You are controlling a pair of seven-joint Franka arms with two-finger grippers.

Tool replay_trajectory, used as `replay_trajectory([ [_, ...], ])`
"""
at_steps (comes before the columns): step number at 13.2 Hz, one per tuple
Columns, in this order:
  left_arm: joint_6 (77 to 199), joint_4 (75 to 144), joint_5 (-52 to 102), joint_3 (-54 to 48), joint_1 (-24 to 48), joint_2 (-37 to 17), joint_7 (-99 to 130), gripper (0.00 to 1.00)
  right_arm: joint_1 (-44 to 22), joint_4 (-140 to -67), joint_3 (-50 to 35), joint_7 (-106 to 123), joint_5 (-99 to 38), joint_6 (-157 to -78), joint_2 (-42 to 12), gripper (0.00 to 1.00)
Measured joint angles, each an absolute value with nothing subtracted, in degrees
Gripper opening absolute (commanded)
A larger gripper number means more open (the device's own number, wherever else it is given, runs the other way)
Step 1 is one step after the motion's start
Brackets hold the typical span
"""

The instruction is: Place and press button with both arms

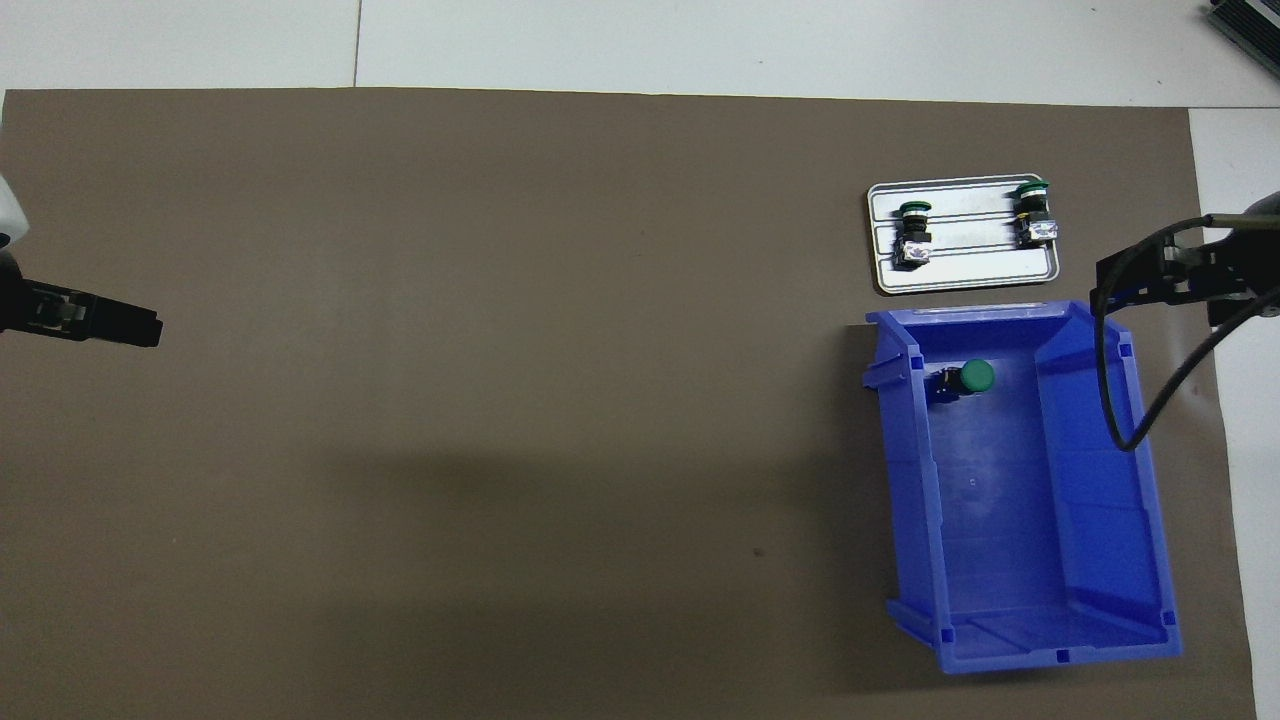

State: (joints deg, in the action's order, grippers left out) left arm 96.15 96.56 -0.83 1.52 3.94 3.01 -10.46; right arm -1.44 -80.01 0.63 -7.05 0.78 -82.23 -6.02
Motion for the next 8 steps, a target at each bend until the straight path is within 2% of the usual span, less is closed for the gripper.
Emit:
replay_trajectory([
  [4,96.15,96.56,-0.83,1.52,3.94,3.01,-10.46,1.00,0.39,-81.24,0.73,-3.72,0.76,-86.90,-6.19,0.98],
  [8,96.15,96.56,-0.83,1.52,3.94,3.01,-10.46,1.00,0.95,-82.17,0.91,-0.08,0.81,-87.65,-5.67,0.98],
])
